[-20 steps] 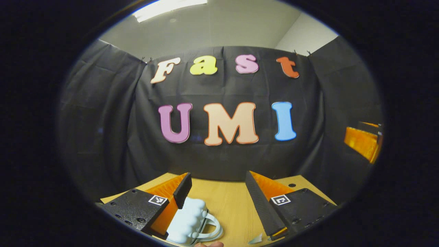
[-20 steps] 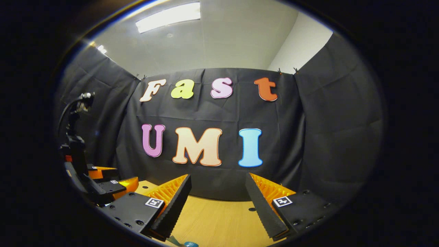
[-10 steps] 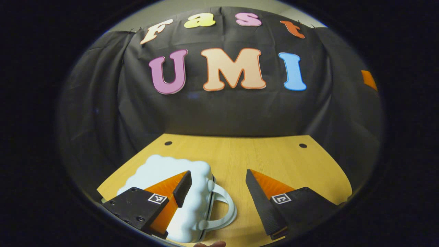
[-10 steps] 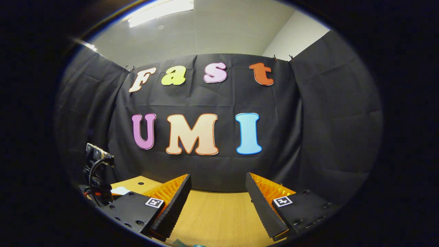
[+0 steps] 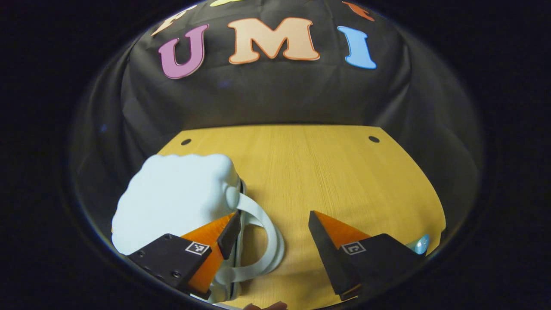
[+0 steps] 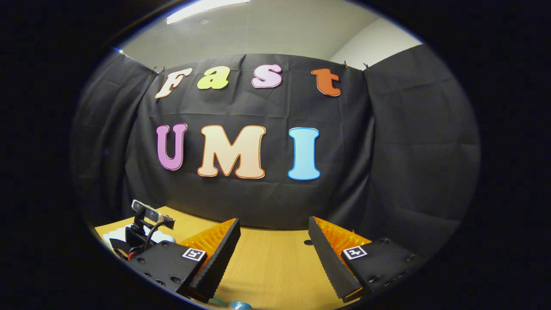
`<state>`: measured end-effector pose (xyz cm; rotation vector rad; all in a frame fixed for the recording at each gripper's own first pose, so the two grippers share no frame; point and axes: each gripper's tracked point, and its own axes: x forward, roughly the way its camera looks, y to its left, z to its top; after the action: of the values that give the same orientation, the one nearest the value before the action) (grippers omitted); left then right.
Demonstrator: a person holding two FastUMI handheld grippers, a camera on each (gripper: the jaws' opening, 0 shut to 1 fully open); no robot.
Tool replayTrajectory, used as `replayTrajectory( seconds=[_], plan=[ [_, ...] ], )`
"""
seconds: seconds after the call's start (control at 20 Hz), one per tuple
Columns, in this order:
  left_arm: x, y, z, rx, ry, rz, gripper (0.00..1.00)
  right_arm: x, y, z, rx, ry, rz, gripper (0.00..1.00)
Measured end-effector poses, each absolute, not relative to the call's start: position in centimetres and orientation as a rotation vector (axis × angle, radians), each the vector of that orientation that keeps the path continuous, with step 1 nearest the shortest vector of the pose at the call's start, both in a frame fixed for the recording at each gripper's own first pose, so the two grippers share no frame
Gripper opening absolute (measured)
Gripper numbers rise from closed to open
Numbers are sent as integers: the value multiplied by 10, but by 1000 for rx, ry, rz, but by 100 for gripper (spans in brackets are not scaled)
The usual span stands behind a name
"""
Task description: First open the suitcase, pack the skin care products into it, and then close the suitcase.
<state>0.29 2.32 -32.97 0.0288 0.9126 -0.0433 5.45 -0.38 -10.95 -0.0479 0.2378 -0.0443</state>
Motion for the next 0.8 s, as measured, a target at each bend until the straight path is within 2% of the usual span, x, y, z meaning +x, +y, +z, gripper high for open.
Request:
replayTrajectory(
  seconds=[0.1, 0.2, 0.5, 0.55, 0.6, 0.65, 0.7, 0.75, 0.8],
  plan=[
    [-2, 20, -344, -2, 972, -50, 96, 53, -6, -110, -66, 242, -48, 99],
    [-3, 14, -353, -25, 1008, -60, 90, 51, -7, -112, -69, 246, -51, 100],
    [-14, 5, -375, -122, 1135, -85, 87, 50, -10, -108, -85, 227, -55, 99],
    [-11, 6, -375, -124, 1121, -83, 76, 49, -10, -110, -87, 226, -52, 99],
    [-8, 11, -373, -129, 1110, -73, 69, 49, -9, -111, -90, 228, -50, 99],
    [-9, 15, -376, -134, 1113, -60, 53, 49, -8, -113, -91, 231, -47, 99],
    [-10, 21, -377, -137, 1123, -40, 53, 49, -7, -113, -91, 232, -43, 99],
    [-10, 26, -378, -137, 1132, -26, 24, 49, -5, -115, -89, 232, -38, 99],
    [-12, 27, -379, -139, 1142, -21, 23, 50, -4, -114, -88, 230, -33, 99]
  ],
)
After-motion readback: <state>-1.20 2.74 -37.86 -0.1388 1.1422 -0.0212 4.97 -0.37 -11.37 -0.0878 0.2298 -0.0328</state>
